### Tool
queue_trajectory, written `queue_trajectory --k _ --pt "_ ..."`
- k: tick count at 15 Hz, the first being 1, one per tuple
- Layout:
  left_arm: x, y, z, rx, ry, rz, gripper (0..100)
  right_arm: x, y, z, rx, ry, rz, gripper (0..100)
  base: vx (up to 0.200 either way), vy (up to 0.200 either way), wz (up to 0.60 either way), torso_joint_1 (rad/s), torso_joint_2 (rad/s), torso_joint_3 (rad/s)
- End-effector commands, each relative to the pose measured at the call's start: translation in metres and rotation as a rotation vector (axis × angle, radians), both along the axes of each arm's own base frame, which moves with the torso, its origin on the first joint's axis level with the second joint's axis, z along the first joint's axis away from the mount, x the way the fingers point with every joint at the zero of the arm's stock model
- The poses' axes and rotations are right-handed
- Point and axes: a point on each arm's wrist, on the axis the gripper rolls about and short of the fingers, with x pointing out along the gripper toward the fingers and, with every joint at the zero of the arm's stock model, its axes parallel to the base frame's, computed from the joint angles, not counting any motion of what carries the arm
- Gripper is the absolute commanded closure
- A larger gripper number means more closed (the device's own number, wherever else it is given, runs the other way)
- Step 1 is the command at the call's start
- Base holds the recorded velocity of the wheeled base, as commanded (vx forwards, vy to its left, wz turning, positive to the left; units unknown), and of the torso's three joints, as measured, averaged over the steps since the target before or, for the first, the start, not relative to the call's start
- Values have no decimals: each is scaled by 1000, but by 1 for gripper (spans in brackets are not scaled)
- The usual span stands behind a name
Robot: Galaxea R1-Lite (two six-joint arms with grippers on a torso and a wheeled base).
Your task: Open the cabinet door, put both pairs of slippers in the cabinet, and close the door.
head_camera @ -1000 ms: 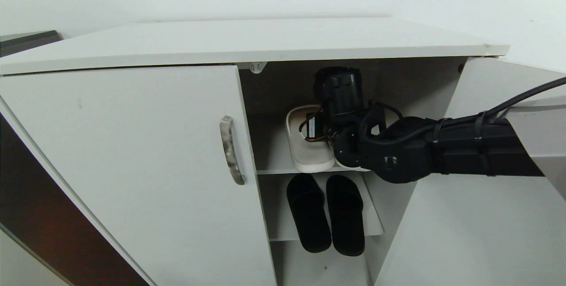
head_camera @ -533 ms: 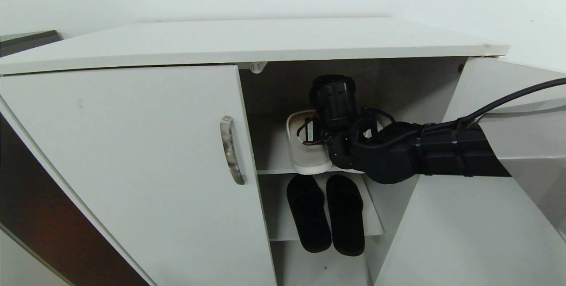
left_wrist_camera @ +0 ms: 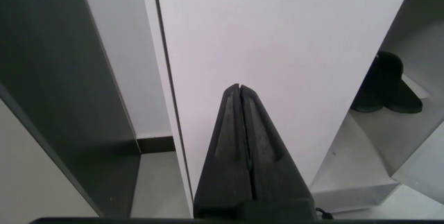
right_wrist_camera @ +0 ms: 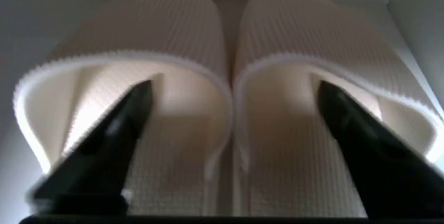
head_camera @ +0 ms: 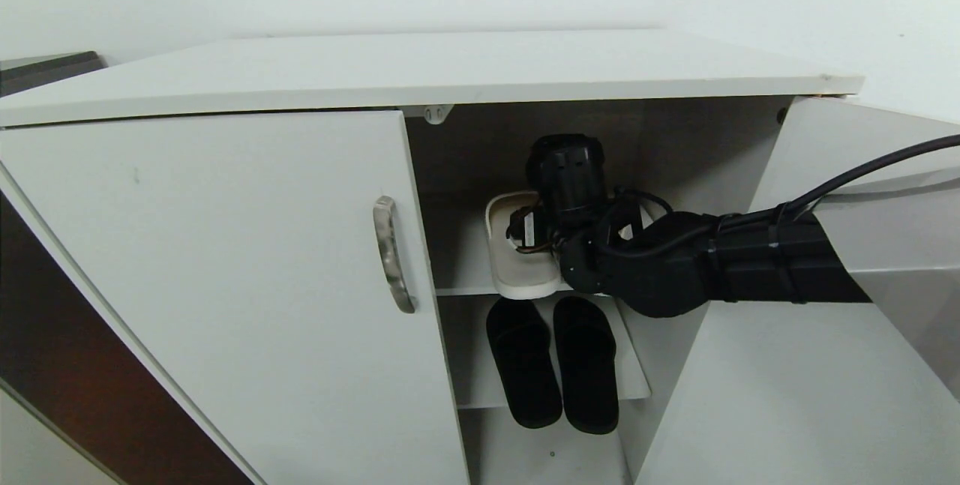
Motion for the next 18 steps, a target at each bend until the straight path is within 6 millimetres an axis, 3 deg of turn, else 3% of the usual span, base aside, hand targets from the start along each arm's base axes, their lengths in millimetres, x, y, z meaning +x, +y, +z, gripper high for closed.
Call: queue_trajectory --k 1,4,7,8,12,18 --pt "0 0 0 0 1 -1 100 -17 -3 10 6 -5 21 0 0 0 0 0 0 0" --pt "0 0 0 0 1 -1 100 -48 -6 23 13 -17 46 0 0 0 0 0 0 0" --pt "0 0 0 1 1 -1 100 -87 -11 17 8 -21 91 0 0 0 0 0 0 0" --pt "0 0 0 1 1 -1 100 -98 -14 14 11 -25 110 100 0 0 0 0 0 0" --pt "0 0 0 3 1 -1 100 -125 -32 -1 17 -26 152 100 0 0 0 0 0 0" --pt "0 0 0 3 1 -1 100 -127 -35 -5 35 -27 170 100 0 0 0 0 0 0"
